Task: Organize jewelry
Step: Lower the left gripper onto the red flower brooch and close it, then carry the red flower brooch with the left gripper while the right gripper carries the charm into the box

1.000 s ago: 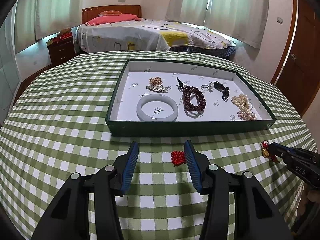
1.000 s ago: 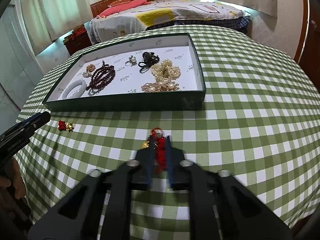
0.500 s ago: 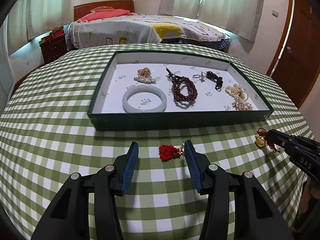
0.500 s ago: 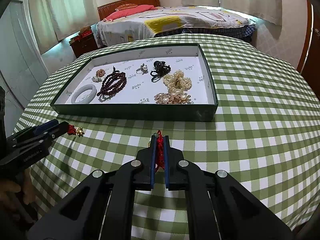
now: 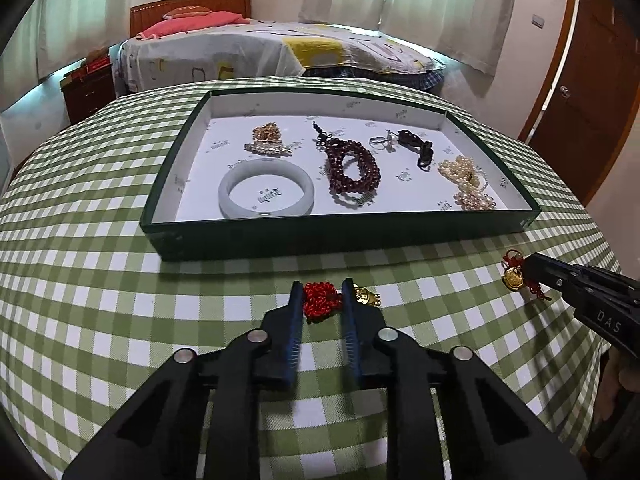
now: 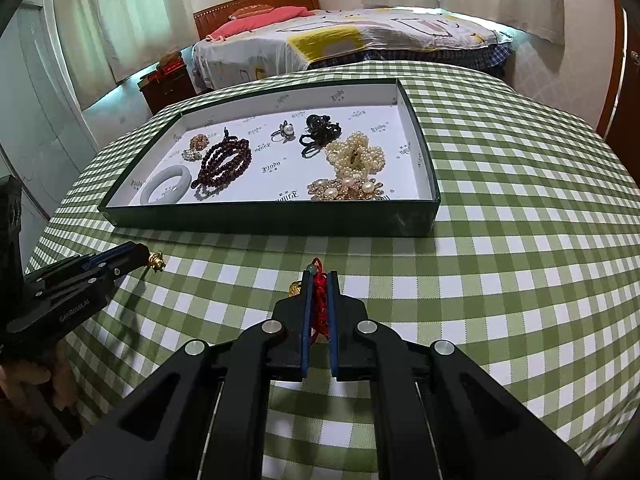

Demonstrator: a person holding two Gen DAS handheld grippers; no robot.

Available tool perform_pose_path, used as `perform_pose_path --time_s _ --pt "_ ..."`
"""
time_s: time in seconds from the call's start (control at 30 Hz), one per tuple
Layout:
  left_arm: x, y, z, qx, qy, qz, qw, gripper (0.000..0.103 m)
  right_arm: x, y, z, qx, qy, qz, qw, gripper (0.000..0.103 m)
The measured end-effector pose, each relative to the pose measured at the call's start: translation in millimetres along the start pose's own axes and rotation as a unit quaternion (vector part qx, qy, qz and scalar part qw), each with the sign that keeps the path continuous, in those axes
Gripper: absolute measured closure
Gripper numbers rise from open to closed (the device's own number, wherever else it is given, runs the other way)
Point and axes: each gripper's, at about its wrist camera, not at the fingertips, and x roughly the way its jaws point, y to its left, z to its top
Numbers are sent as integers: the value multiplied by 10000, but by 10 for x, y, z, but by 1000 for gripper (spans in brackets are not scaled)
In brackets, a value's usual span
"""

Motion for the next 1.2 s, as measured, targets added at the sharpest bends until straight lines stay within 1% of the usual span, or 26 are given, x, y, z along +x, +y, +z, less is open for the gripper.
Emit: perform_pose_path --time_s 0.13,0.6,1.2 --pt "-18 -32 -18 77 -35 1 10000 88 6 4 -1 -7 0 0 10000 96" --pt "-209 -81 13 135 -292 24 9995 89 -83 64 4 -107 -120 26 9999 96" --pt "-271 -69 15 57 -274 291 9992 89 -121 122 -34 -205 -185 -43 9996 96"
